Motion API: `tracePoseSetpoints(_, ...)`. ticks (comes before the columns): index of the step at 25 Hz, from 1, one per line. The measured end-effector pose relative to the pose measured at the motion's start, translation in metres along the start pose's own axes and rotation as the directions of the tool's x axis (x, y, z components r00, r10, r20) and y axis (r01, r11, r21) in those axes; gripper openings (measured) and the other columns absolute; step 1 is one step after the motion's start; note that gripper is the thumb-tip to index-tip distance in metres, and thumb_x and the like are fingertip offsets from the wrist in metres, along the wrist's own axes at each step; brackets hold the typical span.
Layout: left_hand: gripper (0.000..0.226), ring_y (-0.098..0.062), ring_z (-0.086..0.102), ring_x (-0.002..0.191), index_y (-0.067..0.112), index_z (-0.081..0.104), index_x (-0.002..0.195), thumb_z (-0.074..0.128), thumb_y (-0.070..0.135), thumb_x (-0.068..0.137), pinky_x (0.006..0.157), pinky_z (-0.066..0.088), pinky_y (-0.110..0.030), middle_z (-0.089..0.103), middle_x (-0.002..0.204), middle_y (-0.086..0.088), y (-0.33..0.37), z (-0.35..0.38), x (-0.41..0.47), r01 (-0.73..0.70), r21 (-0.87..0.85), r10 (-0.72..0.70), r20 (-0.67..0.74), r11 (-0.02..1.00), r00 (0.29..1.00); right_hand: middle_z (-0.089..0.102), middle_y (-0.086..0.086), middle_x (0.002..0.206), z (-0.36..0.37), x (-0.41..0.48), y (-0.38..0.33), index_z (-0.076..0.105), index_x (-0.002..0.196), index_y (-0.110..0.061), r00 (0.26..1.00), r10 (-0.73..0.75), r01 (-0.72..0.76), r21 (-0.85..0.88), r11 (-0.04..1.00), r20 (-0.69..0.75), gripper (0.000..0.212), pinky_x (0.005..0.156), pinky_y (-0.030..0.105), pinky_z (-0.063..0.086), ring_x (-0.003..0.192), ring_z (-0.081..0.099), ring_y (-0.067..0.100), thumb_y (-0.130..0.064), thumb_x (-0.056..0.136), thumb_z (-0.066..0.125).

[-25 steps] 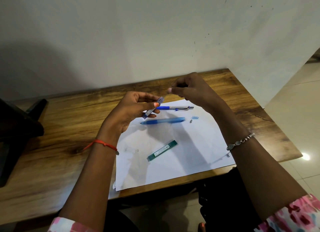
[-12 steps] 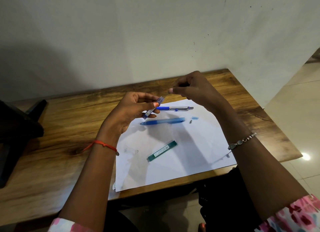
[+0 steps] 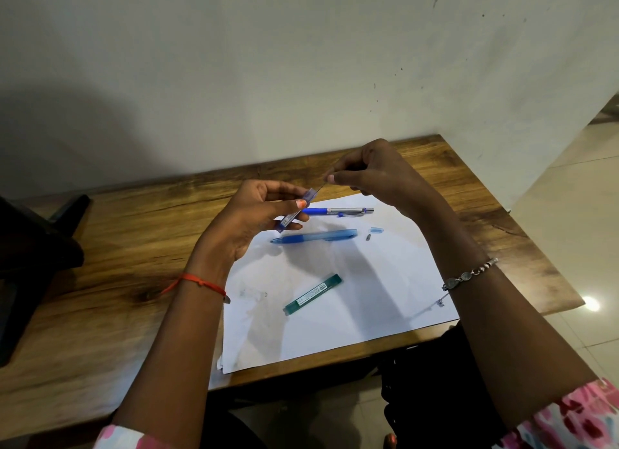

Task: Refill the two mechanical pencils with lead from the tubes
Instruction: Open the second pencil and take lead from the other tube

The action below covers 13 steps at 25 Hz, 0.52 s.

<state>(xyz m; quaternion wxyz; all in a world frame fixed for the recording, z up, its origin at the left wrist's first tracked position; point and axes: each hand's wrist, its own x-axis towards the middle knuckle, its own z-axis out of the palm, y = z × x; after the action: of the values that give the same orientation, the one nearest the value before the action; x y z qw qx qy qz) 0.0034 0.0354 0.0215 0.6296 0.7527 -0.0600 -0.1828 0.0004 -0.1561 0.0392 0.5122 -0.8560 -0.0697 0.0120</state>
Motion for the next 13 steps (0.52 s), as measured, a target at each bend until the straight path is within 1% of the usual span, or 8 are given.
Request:
tracePoseSetpoints(2, 0.014, -0.012, 0.069, 0.062, 0.012, 0.068, 0.089, 0.063, 0.002, 0.08, 0.057, 0.058, -0.023, 0.073, 0.072, 0.003, 0.0, 0.001, 0.0, 0.001, -0.003, -0.001, 0.009, 1.0, 1.0, 0.06, -0.018, 0.045, 0.0, 0.0, 0.0, 0.073, 0.087, -0.006, 1.0, 0.016, -0.016, 0.015, 1.0, -0.006, 0.009, 0.045, 0.006, 0.034, 0.046, 0.049, -0.005, -0.007, 0.083, 0.065)
tracePoseSetpoints(4, 0.015, -0.01, 0.069, 0.063, 0.012, 0.068, 0.093, 0.063, 0.004, 0.081, 0.058, 0.057, -0.021, 0.072, 0.08, 0.001, 0.001, 0.001, -0.001, 0.001, 0.023, -0.002, 0.022, 1.0, 1.0, 0.055, -0.007, 0.05, 0.001, 0.0, 0.0, 0.072, 0.079, -0.006, 0.999, 0.034, -0.033, 0.026, 0.999, -0.03, 0.008, 0.045, 0.01, 0.033, 0.051, 0.044, 0.004, -0.012, 0.083, 0.068)
tracePoseSetpoints(5, 0.014, -0.008, 0.068, 0.063, 0.014, 0.068, 0.093, 0.063, 0.006, 0.082, 0.058, 0.055, -0.019, 0.072, 0.082, 0.002, 0.001, 0.002, -0.001, 0.0, 0.047, -0.001, 0.025, 0.999, 1.0, 0.051, 0.001, 0.054, 0.002, 0.0, 0.001, 0.071, 0.076, -0.002, 0.999, 0.037, -0.036, 0.021, 0.999, -0.04, 0.014, 0.045, 0.011, 0.032, 0.054, 0.042, 0.009, -0.015, 0.082, 0.069)
tracePoseSetpoints(7, 0.012, -0.003, 0.063, 0.061, 0.022, 0.069, 0.088, 0.064, 0.012, 0.083, 0.058, 0.049, -0.017, 0.071, 0.08, 0.007, 0.002, 0.004, -0.002, 0.004, 0.086, -0.006, 0.015, 0.996, 1.0, 0.046, 0.006, 0.057, 0.002, 0.0, 0.001, 0.069, 0.078, 0.006, 0.998, 0.036, -0.035, 0.012, 0.999, -0.046, 0.023, 0.044, 0.012, 0.03, 0.057, 0.039, 0.014, -0.017, 0.082, 0.069)
tracePoseSetpoints(9, 0.008, -0.003, 0.056, 0.059, 0.025, 0.068, 0.082, 0.063, 0.02, 0.084, 0.058, 0.045, -0.018, 0.07, 0.075, 0.01, 0.004, 0.007, -0.003, 0.016, 0.089, -0.014, -0.018, 0.996, 1.0, 0.044, 0.006, 0.056, 0.003, -0.001, 0.0, 0.068, 0.078, 0.008, 0.999, 0.019, -0.018, 0.019, 1.0, -0.047, 0.025, 0.044, 0.013, 0.029, 0.056, 0.037, 0.013, -0.017, 0.082, 0.069)
tracePoseSetpoints(10, 0.008, -0.004, 0.054, 0.059, 0.026, 0.067, 0.081, 0.061, 0.024, 0.085, 0.058, 0.044, -0.018, 0.069, 0.072, 0.011, 0.005, 0.008, -0.004, 0.018, 0.09, -0.015, -0.037, 0.996, 0.999, 0.043, 0.005, 0.055, 0.003, -0.001, -0.001, 0.068, 0.075, 0.006, 0.999, 0.012, -0.011, 0.025, 1.0, -0.048, 0.025, 0.045, 0.014, 0.029, 0.055, 0.037, 0.012, -0.017, 0.082, 0.069)
tracePoseSetpoints(13, 0.011, -0.01, 0.052, 0.059, 0.028, 0.065, 0.079, 0.058, 0.031, 0.087, 0.058, 0.041, -0.022, 0.069, 0.063, 0.014, 0.007, 0.011, -0.004, 0.021, 0.092, -0.013, -0.085, 0.996, 0.996, 0.045, -0.009, 0.044, 0.003, -0.002, -0.003, 0.067, 0.066, -0.008, 0.999, -0.002, 0.004, 0.043, 0.999, -0.05, 0.018, 0.045, 0.011, 0.03, 0.046, 0.037, 0.002, -0.017, 0.082, 0.07)
